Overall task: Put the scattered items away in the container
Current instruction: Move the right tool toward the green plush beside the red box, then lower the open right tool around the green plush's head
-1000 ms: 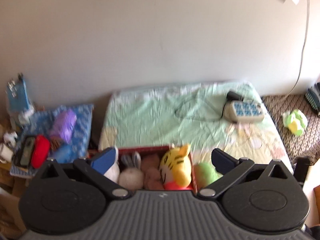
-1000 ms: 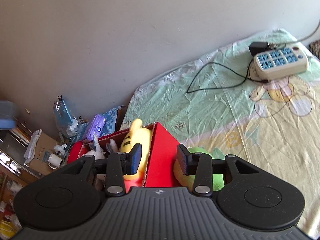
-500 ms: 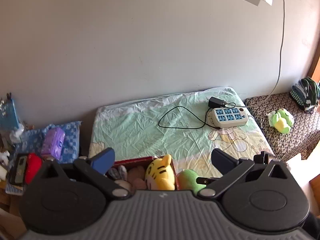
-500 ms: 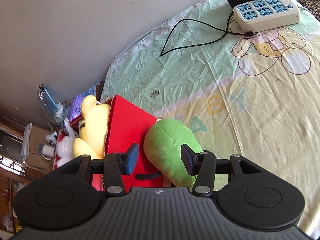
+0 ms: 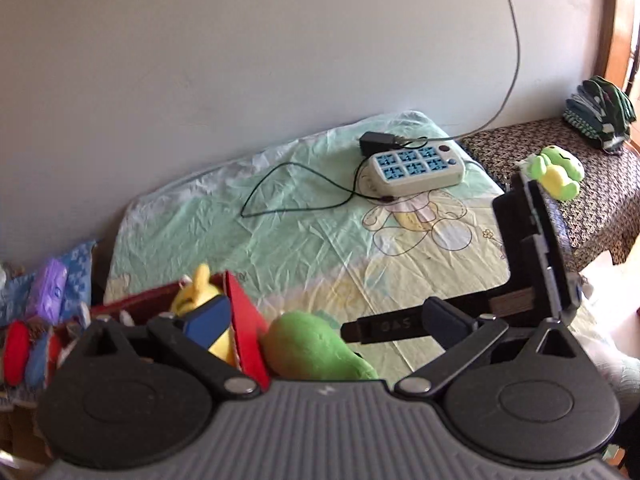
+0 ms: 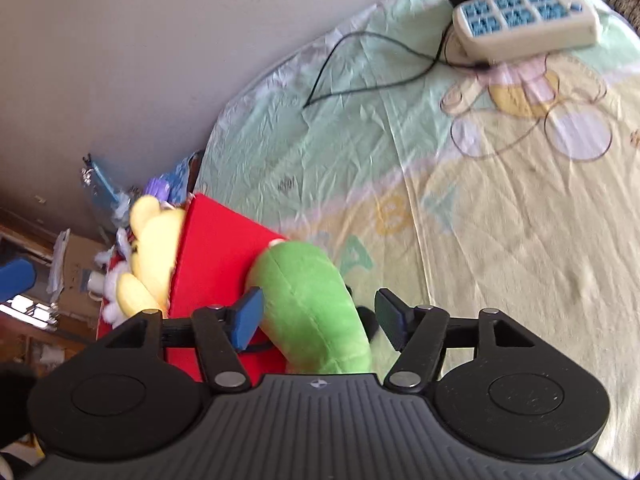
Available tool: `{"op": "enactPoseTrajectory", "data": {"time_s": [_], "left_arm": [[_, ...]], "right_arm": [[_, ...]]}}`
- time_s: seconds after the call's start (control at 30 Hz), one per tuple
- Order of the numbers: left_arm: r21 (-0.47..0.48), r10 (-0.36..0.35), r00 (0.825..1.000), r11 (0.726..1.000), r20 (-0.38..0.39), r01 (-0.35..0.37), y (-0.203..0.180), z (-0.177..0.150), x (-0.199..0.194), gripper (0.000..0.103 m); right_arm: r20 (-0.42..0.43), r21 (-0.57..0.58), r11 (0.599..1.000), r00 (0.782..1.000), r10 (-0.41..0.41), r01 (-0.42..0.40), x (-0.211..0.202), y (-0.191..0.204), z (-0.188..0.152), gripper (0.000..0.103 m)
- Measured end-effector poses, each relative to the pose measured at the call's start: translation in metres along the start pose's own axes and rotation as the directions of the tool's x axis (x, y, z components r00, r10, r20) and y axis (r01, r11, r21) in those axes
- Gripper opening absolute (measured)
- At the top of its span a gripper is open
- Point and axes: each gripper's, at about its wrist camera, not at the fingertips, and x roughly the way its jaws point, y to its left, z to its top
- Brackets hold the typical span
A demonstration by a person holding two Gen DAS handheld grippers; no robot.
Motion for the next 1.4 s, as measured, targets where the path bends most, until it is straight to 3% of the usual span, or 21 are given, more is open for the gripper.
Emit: {"op": "enactPoseTrajectory", "data": {"time_s": [0.23,0.4,0.57,0.7,0.8,0.87,0.9,1.13,1.4], "left_arm": [[-0.057,0.012,0.999,0.998,-0.037,-0.014,0.005,-0.041,0.018,0.102],[0.004,-0.026,0.997,1.0,-0.072,0.026,-0.018,-0.071,0.026,0.102],[0.079,-0.087,0.995,0.993,-0.055,0.091,-0.049,-0.08,0.033,0.102],[0.08,-0.074,0.994,0.994,-0.076,0.08,-0.059,-0.092,0.055,0.102],[0.042,-0.062,0.995,0.997,-0.083,0.066,-0.057,-0.099,0.067,0.102],[0.01,-0.06,0.994,0.998,-0.096,0.061,-0.053,-0.103,0.074,0.102],[-0.005,-0.063,0.993,0.998,-0.101,0.063,-0.051,-0.104,0.077,0.102],[-0.08,-0.066,0.993,0.995,-0.101,0.058,-0.044,-0.092,0.096,0.102],[-0.041,-0.083,0.991,0.996,-0.108,0.079,-0.051,-0.064,0.114,0.102]], "right_arm": [[0.031,0.052,0.998,0.999,-0.021,0.019,-0.005,-0.039,0.011,0.065],[-0.019,-0.16,0.986,0.999,0.041,-0.044,-0.004,-0.003,0.03,0.066],[-0.191,-0.394,0.91,0.98,0.058,-0.13,0.023,0.051,0.04,0.068],[-0.265,-0.551,0.824,0.964,-0.023,-0.132,0.051,0.082,0.036,0.069],[-0.318,-0.565,0.813,0.946,-0.057,-0.141,0.073,0.082,0.035,0.071],[-0.306,-0.578,0.809,0.947,-0.094,-0.107,0.08,0.077,0.032,0.069],[-0.304,-0.576,0.813,0.946,-0.115,-0.086,0.081,0.072,0.032,0.066],[-0.275,-0.355,0.93,0.961,-0.009,-0.093,0.049,0.022,0.054,0.047],[-0.212,-0.297,0.955,0.975,-0.06,-0.006,0.038,-0.014,0.059,0.045]]}}
